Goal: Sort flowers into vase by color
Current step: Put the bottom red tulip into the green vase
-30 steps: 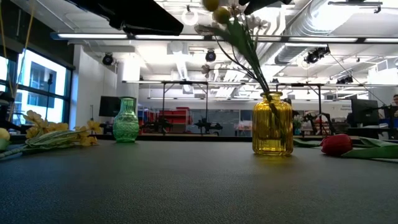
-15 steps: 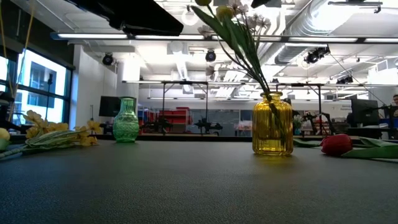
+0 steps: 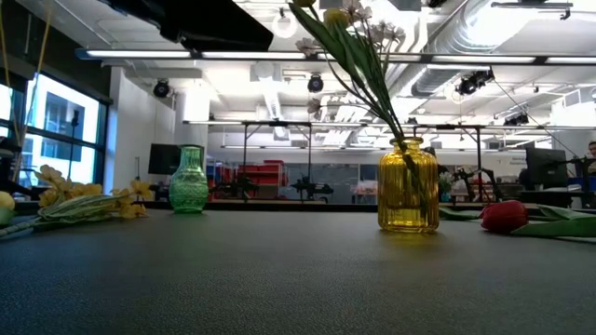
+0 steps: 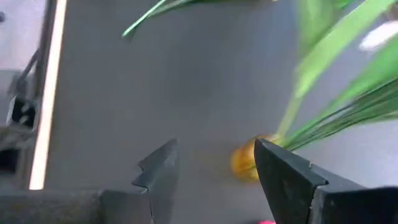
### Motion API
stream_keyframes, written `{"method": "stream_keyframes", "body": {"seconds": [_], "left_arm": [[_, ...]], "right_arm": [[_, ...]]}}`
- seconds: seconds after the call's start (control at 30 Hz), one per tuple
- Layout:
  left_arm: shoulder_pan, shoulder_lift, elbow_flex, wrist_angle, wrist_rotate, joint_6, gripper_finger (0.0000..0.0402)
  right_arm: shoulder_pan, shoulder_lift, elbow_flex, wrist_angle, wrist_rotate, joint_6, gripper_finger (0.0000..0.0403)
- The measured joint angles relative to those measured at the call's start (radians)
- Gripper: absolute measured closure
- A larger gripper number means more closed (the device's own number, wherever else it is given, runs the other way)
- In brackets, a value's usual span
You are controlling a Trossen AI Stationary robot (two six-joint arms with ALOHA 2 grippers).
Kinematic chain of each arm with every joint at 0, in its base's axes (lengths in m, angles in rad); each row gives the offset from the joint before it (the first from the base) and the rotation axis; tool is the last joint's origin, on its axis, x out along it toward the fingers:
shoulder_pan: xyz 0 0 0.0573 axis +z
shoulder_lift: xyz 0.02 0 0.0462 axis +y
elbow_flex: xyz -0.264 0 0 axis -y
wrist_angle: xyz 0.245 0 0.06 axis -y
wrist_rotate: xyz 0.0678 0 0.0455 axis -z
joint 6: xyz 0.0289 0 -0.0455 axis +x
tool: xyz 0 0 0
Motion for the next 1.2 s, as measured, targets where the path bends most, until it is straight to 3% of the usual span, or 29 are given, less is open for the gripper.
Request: {"method": "stream_keyframes", "body": {"seconds": [0.23, 0.37, 0.6, 0.73, 0.87, 1.07, 1.2], "left_arm": [[0.022, 0.0, 0.0, -0.001, 0.0, -0.046, 0.0263], [0.042, 0.0, 0.0, 0.006, 0.0, -0.073, 0.0263], [0.056, 0.0, 0.0, 0.048, 0.0, -0.077, 0.0263], [0.06, 0.0, 0.0, 0.053, 0.0, -0.078, 0.0263], [0.051, -0.003, 0.0, 0.031, -0.01, -0.077, 0.0263], [0.015, -0.143, 0.0, -0.267, -0.193, -0.247, 0.0268], [-0.002, -0.259, 0.0, -0.512, -0.216, -0.39, 0.027]], "right_arm": [[0.108, 0.001, -0.256, 0.408, -0.008, 0.146, 0.0209], [0.175, 0.001, -0.329, 0.486, -0.008, 0.267, 0.0209], [0.295, 0.001, -0.325, 0.243, -0.07, 0.653, 0.0209], [0.32, 0.009, -0.325, 0.03, -0.045, 0.889, 0.0209], [0.311, 0.042, -0.325, -0.097, -0.055, 1.014, 0.0209], [0.285, 0.086, -0.325, -0.092, -0.167, 1.02, 0.0211], [0.285, 0.105, -0.325, -0.065, -0.206, 1.02, 0.0221]]}}
